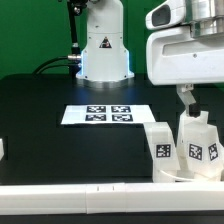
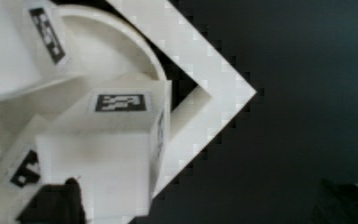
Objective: Assemble stool
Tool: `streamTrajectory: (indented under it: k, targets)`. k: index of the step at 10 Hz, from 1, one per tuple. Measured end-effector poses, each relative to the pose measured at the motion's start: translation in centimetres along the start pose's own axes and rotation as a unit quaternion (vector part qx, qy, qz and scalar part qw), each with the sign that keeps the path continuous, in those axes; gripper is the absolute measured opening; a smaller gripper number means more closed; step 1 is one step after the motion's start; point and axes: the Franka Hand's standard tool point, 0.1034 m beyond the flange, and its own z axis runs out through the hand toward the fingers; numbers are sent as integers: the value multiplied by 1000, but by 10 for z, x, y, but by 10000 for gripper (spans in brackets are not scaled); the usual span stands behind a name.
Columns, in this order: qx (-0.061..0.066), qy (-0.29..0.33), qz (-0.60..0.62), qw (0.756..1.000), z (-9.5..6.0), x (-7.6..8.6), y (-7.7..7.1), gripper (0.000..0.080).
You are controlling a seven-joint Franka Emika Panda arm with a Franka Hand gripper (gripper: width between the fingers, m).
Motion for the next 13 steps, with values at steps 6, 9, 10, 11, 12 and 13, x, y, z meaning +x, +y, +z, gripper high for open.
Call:
streamTrajectory:
  k: [6, 9, 10, 11, 12, 13]
  targets:
    - [-31, -9, -376, 926, 6, -9, -1, 648]
    - [-43, -7, -456, 889, 5, -1, 4, 648]
    - [-48, -16, -481, 875, 6, -1, 8, 648]
    - [-60, -60, -517, 852, 9, -5, 18, 648]
    - [-67, -71, -530, 843, 13, -2, 20, 648]
    - [-66, -65, -563, 822, 18, -2, 22, 648]
